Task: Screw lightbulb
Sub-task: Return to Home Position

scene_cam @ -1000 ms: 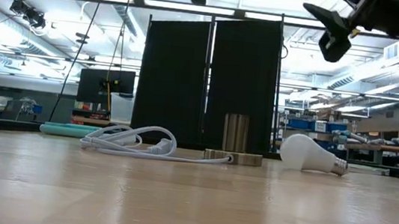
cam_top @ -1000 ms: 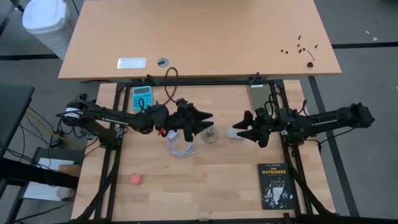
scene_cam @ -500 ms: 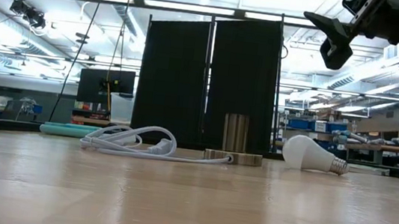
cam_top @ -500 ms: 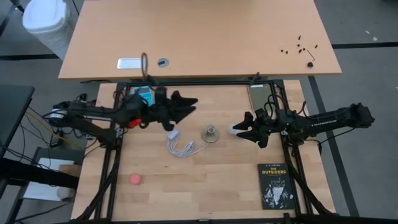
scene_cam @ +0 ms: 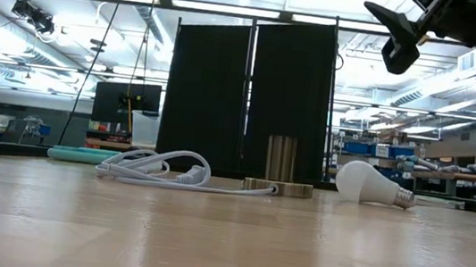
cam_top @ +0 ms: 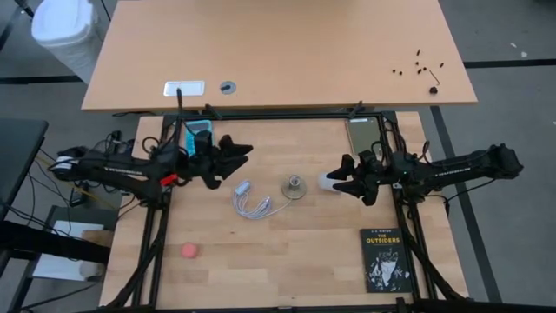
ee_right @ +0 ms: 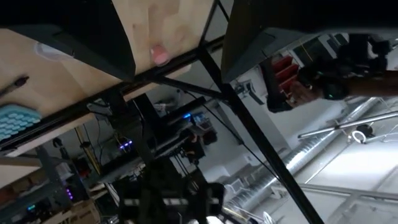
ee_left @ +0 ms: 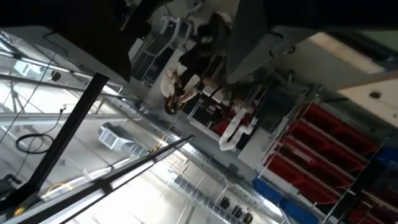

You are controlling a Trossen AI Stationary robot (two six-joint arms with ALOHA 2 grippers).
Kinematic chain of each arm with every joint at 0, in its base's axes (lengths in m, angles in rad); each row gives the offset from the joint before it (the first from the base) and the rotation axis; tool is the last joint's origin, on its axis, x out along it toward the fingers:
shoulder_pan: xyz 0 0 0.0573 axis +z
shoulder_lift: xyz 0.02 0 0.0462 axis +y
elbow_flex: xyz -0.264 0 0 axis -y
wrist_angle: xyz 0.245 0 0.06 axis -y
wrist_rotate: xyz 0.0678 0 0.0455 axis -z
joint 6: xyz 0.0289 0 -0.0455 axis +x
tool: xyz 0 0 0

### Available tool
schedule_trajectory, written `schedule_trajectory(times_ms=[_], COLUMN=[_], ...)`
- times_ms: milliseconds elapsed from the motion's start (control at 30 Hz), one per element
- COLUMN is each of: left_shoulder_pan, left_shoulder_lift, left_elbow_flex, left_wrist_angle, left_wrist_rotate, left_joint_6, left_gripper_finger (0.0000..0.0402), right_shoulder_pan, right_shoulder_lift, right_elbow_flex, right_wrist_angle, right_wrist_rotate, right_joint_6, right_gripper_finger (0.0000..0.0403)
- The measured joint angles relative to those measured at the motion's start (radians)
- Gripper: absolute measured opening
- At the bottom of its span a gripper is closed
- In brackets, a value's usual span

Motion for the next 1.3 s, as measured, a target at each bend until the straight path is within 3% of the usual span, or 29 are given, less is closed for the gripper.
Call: schedule_trajectory(times_ms=[400,1033,1300], left_shoulder_pan=[0.001,0.002,0.002], left_shoulder_lift=[-0.19,-0.443,-0.519], left_elbow_flex=[-0.318,-0.572,-0.652], left_wrist_angle=[-0.009,0.001,-0.01], left_wrist_rotate=[-0.001,-0.004,-0.004], left_joint_6=[0.0,0.0,0.0], left_gripper_finger=[0.0269,0.0269,0.0269], right_shoulder_pan=[0.0,-0.001,-0.001], right_shoulder_lift=[0.0,-0.01,-0.103], right_elbow_flex=[-0.127,-0.259,-0.259], right_wrist_angle=[0.092,0.034,-0.007], right_wrist_rotate=[0.0,-0.005,-0.005], right_joint_6=[0.0,0.0,0.0], right_gripper_finger=[0.0248,0.025,0.0249])
